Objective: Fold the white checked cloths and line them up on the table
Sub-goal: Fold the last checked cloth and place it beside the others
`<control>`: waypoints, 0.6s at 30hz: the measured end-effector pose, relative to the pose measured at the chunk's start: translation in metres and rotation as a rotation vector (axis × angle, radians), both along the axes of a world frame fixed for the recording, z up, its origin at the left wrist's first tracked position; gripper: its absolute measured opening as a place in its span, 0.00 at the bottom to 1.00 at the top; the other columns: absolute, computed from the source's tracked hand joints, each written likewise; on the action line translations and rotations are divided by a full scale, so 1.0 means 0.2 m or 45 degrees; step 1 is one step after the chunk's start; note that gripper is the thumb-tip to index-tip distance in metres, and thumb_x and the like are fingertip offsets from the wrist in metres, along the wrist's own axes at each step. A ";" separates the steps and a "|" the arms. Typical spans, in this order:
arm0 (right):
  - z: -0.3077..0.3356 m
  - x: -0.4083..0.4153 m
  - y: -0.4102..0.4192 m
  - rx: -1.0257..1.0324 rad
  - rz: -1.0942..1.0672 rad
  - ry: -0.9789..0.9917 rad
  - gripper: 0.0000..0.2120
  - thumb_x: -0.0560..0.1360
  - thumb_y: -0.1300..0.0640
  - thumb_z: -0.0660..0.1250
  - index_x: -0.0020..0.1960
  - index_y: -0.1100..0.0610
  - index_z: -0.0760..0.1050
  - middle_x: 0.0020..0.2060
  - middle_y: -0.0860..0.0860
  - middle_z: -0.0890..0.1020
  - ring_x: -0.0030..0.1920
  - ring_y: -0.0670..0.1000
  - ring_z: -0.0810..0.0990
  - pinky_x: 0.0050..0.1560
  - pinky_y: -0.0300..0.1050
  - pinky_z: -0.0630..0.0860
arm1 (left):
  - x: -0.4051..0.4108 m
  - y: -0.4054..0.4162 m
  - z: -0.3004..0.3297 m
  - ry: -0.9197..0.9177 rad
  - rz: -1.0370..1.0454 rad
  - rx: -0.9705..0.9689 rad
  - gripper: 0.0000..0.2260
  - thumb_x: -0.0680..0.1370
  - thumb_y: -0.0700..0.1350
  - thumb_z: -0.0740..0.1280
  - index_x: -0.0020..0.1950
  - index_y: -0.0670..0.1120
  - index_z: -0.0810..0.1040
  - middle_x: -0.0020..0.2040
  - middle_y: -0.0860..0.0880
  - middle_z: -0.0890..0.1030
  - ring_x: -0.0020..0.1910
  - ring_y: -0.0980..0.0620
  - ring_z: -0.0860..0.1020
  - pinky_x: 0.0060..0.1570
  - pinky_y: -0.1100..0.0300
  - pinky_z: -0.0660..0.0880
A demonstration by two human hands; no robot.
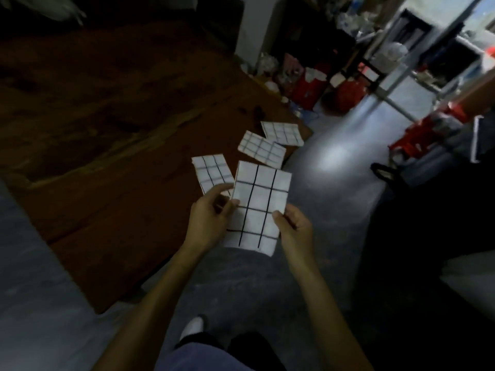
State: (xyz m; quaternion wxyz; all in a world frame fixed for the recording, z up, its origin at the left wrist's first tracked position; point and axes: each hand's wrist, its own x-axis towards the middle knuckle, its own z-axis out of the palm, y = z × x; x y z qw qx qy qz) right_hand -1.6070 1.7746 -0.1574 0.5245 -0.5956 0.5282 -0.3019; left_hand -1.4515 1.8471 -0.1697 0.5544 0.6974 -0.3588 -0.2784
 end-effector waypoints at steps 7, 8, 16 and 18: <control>-0.19 0.39 -0.31 0.095 0.503 -0.013 0.10 0.77 0.59 0.66 0.53 0.45 0.78 0.48 0.42 0.83 0.50 0.40 0.81 0.46 0.34 0.77 | 0.26 -0.06 -0.15 0.029 0.379 0.196 0.16 0.78 0.42 0.65 0.64 0.53 0.72 0.49 0.60 0.77 0.48 0.61 0.77 0.43 0.63 0.78; -0.23 0.45 -0.35 0.120 0.573 -0.020 0.09 0.77 0.58 0.66 0.53 0.46 0.78 0.47 0.43 0.83 0.50 0.43 0.81 0.47 0.35 0.78 | 0.28 -0.07 -0.19 0.030 0.442 0.215 0.15 0.78 0.42 0.65 0.64 0.52 0.73 0.49 0.60 0.78 0.48 0.61 0.77 0.44 0.63 0.78; -0.47 0.82 -0.45 0.324 1.061 0.068 0.12 0.77 0.55 0.66 0.61 0.51 0.74 0.52 0.42 0.79 0.53 0.42 0.77 0.52 0.36 0.75 | 0.37 0.05 -0.41 0.024 0.888 0.540 0.14 0.77 0.38 0.66 0.62 0.44 0.75 0.51 0.50 0.80 0.50 0.53 0.78 0.54 0.53 0.77; -0.53 0.89 -0.44 0.329 1.158 0.170 0.16 0.78 0.54 0.65 0.65 0.51 0.72 0.53 0.43 0.76 0.53 0.42 0.75 0.49 0.32 0.70 | 0.39 0.10 -0.46 0.063 0.994 0.605 0.14 0.76 0.37 0.67 0.62 0.42 0.76 0.50 0.49 0.81 0.49 0.52 0.78 0.53 0.54 0.77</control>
